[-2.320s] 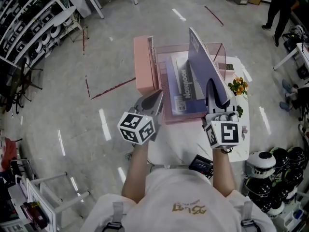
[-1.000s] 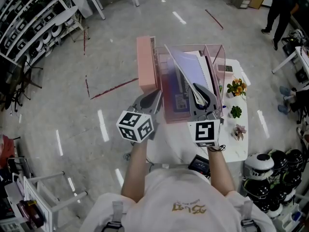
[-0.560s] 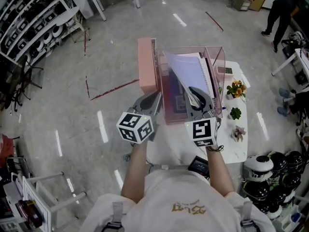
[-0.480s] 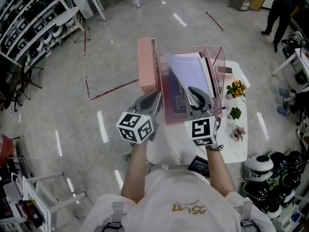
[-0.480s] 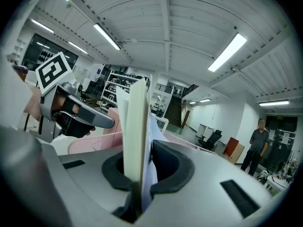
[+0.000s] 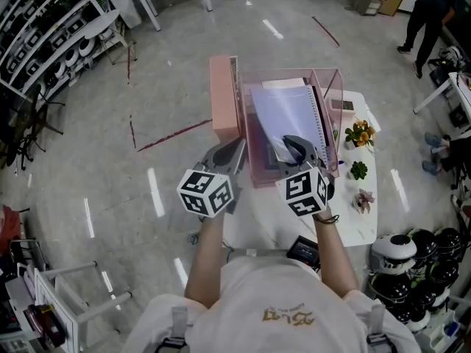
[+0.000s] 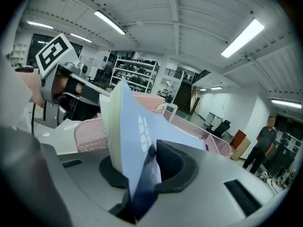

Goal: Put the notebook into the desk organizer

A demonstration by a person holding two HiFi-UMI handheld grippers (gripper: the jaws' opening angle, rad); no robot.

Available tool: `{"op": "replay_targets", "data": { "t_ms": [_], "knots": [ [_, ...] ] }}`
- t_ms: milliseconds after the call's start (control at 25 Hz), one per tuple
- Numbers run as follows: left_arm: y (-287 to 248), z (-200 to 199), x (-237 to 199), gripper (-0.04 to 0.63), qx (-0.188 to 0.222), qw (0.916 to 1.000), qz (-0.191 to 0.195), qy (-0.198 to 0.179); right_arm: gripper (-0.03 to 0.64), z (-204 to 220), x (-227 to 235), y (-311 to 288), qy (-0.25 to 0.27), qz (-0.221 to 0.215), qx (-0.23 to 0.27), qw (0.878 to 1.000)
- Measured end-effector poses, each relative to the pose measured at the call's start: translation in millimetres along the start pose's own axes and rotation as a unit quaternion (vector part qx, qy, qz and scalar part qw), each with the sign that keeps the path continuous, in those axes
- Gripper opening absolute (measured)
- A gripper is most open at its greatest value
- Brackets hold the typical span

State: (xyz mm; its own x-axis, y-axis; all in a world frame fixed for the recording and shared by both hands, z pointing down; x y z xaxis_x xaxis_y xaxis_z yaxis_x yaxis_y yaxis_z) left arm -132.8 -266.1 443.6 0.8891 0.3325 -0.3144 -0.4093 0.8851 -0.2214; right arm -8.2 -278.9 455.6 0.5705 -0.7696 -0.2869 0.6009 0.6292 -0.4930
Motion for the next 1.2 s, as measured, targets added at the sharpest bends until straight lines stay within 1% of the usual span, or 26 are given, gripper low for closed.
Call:
{"op": "replay_targets", "data": {
  "t_ms": [80,240,480,640,840,880,960,1000,1040,1080,1120,1200],
  "knots": [
    [1,0,-1,0.012,0.001,1.0000,0.002,0.006,0.118,2,-5,-4,0.007,-0.018,-0.015,1.000],
    [1,0,-1,0.012,0.002,1.0000,0.005,0.007,0.193,5,-12,-9,0.006,-0.061,-0.035,0.998],
    [2,-2,-1,0.012,0.002,0.9999,0.008,0.008,0.240,5,-16,-11,-0.002,-0.102,-0.051,0.994],
    [2,-2,-2,0.012,0.005,0.9999,0.008,0.010,0.241,6,-19,-11,-0.009,-0.143,-0.052,0.988],
    [3,-1,3,0.012,-0.001,0.9996,0.023,0.016,0.272,6,-22,-10,-0.021,-0.181,-0.058,0.981],
    [3,-1,4,0.014,-0.002,0.9996,0.025,0.015,0.280,5,-22,-9,-0.024,-0.191,-0.058,0.980],
    [3,-2,6,0.012,-0.004,0.9995,0.029,0.014,0.325,4,-23,-8,-0.032,-0.219,-0.055,0.974],
    [3,-2,7,0.012,-0.005,0.9994,0.031,0.014,0.330,4,-24,-7,-0.038,-0.236,-0.053,0.970],
    [3,-2,8,0.012,-0.005,0.9993,0.033,0.014,0.349,4,-25,-6,-0.045,-0.256,-0.052,0.964],
    [3,-2,8,0.012,-0.005,0.9993,0.035,0.015,0.407,4,-28,-5,-0.049,-0.275,-0.054,0.959],
    [3,-1,9,0.012,-0.006,0.9992,0.036,0.016,0.434,5,-31,-5,-0.049,-0.291,-0.058,0.954],
    [4,-1,9,0.012,-0.007,0.9992,0.037,0.016,0.443,6,-34,-5,-0.047,-0.305,-0.067,0.949]
  ]
}}
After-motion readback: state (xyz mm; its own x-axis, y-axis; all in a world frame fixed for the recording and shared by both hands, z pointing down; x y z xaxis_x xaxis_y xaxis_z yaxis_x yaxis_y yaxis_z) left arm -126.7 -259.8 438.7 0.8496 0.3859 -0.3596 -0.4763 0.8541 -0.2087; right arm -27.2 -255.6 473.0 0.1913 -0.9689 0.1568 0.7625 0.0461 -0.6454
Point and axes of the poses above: the fingertips, and each gripper's own axes: y backward along the fingers, x to its right, z out of its underside, the point moved 4 cm from there along y, backward along the fingers, and after that the axes turned 9 degrees about -z, right-handed, at the moved point
